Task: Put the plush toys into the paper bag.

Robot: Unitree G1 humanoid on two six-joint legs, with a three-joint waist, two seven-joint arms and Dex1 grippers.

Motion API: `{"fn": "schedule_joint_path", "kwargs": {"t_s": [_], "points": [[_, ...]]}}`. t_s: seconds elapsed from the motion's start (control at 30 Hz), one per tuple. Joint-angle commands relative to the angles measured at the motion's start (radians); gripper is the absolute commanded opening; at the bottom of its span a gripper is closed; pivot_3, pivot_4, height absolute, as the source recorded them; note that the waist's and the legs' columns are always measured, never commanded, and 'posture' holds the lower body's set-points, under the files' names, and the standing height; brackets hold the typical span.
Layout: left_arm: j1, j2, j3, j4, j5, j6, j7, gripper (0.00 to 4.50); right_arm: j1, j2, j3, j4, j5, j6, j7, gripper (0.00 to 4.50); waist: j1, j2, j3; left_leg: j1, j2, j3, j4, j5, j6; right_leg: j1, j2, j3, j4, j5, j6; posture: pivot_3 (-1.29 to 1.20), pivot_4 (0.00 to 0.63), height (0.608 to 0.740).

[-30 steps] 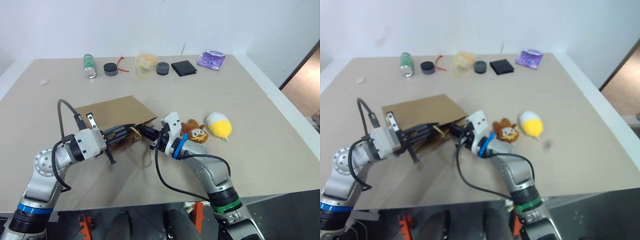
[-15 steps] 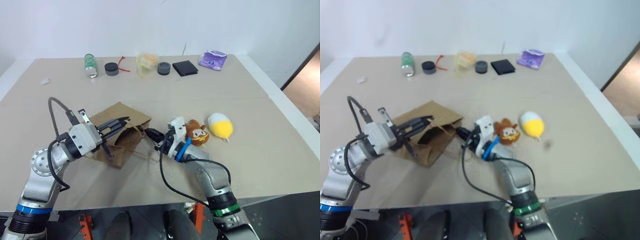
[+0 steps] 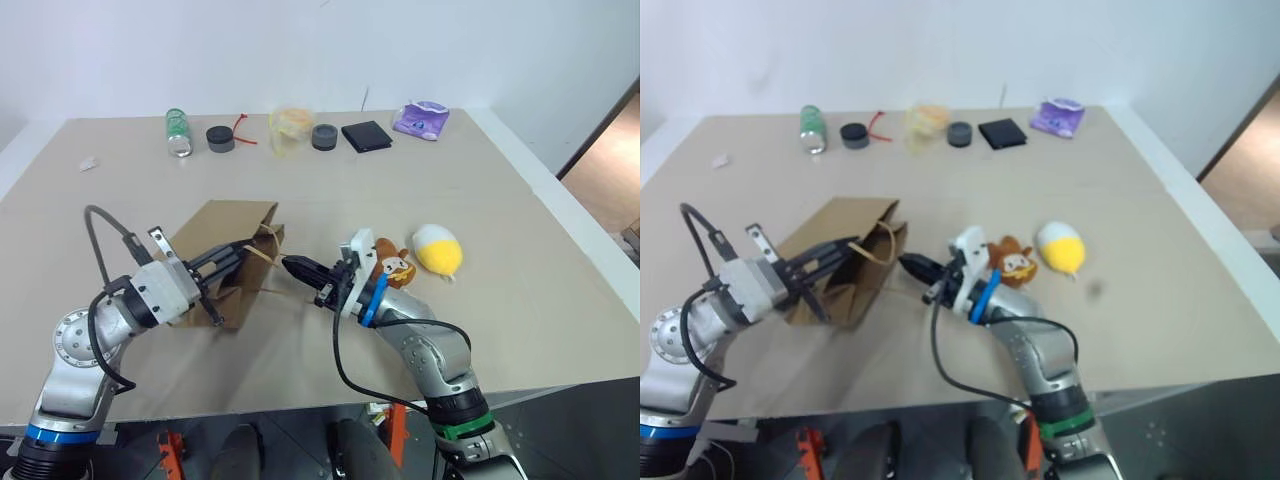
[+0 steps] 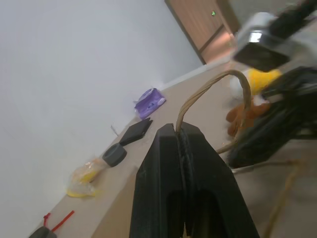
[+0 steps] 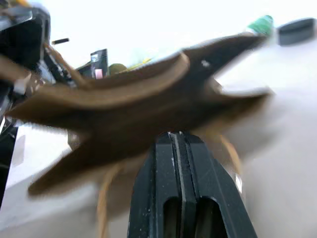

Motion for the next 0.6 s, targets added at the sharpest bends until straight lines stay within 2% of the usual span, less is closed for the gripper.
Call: {"fn": "schedule_joint_path", "kwargs": {"t_s": [0.03,0.37,0.6], "points": [[-0.005,-0.004,-0.005,-0.033,-0.002,-0.032,-0.009,0.00,-0.043,0.033,0.018,0.044,-0.018,-0.034,0.010,0.05,0.000,0.000,0.000,-0.001,0.000,0.000,0.000,0.000,0.000,0.000,0.000,0.000,0.000,0.000,0.000,0.00,0.150,0.740],[-0.004,-0.013,-0.028,-0.031,0.000,-0.049,-0.028,0.00,-0.151,0.170,0.042,0.257,-0.050,-0.069,0.016,0.05,-0.001,0.000,0.000,-0.001,0.001,0.000,0.000,0.000,0.000,-0.001,0.001,0.000,0.000,0.000,0.000,0.00,0.150,0.740],[-0.018,-0.016,0.010,-0.050,0.003,-0.051,0.010,0.00,-0.204,0.208,0.082,0.464,-0.236,-0.067,-0.149,0.05,-0.001,0.000,0.000,-0.001,0.001,0.000,-0.001,0.000,0.000,-0.002,0.001,0.000,0.000,0.000,0.000,0.00,0.150,0.740]]}}
